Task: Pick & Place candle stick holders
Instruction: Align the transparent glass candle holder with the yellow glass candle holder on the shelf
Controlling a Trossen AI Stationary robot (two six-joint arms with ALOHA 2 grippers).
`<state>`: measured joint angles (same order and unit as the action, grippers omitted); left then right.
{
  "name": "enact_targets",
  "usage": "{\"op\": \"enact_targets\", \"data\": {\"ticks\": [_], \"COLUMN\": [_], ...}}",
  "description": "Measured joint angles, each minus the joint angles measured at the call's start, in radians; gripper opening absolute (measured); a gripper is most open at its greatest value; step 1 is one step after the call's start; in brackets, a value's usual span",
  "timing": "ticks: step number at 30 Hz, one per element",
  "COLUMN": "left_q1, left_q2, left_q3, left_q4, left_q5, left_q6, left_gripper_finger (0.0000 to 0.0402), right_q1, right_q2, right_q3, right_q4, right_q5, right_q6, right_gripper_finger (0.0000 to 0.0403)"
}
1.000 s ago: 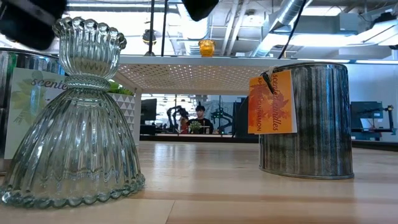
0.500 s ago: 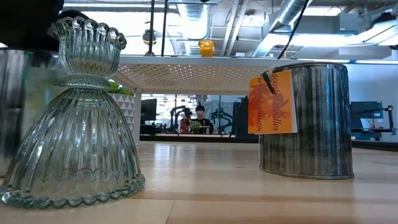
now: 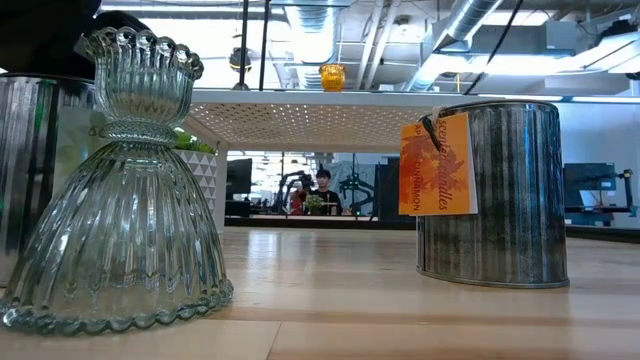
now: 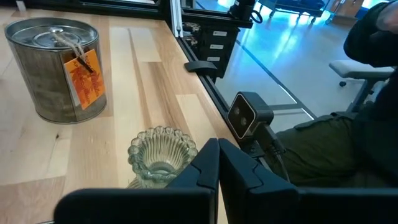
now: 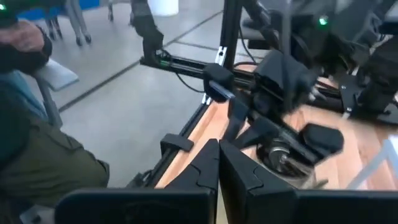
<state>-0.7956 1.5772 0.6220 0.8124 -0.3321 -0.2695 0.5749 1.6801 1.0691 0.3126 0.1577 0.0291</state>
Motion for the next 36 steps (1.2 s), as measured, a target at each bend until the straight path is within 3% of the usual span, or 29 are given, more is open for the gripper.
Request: {"op": "enact_targets", "data": {"ticks": [3,8,12,18,30,36], "left_q1": [-0.001,-0.002,-0.008,-0.045,-0.184,-0.194], "left_q2": [0.0,-0.024,-0.051,-0.072,-0.072,-0.072], "left_q3": [0.0,-0.001,-0.001,0.0,-0.001,-0.001], "left_q4": [-0.001,-0.026,-0.031,-0.042,-0.141,-0.143], "left_q5": [-0.004,-0.006,-0.008,-0.011,-0.315,-0.374], "left_q6": [0.001,0.0,0.002,0.0,-0.18,-0.203], "left_gripper_finger": [0.0003,0.0003,0.0003,0.0003,0.0003,0.0002], "right_q1": [0.0,0.014,0.04,0.075,0.126,0.125], "right_q2": [-0.033,-0.078,-0.104,-0.123,-0.123,-0.123], "right_q3": [-0.104,-0.223,-0.253,-0.254,-0.254,-0.254], "right_q4": [0.052,0.064,0.066,0.026,0.009,0.009], "right_q5": [0.015,0.162,0.232,0.24,0.34,0.345], "right_q6": [0.046,0.156,0.187,0.182,0.182,0.182], "right_gripper_finger": [0.0,0.0,0.0,0.0,0.0,0.0]}}
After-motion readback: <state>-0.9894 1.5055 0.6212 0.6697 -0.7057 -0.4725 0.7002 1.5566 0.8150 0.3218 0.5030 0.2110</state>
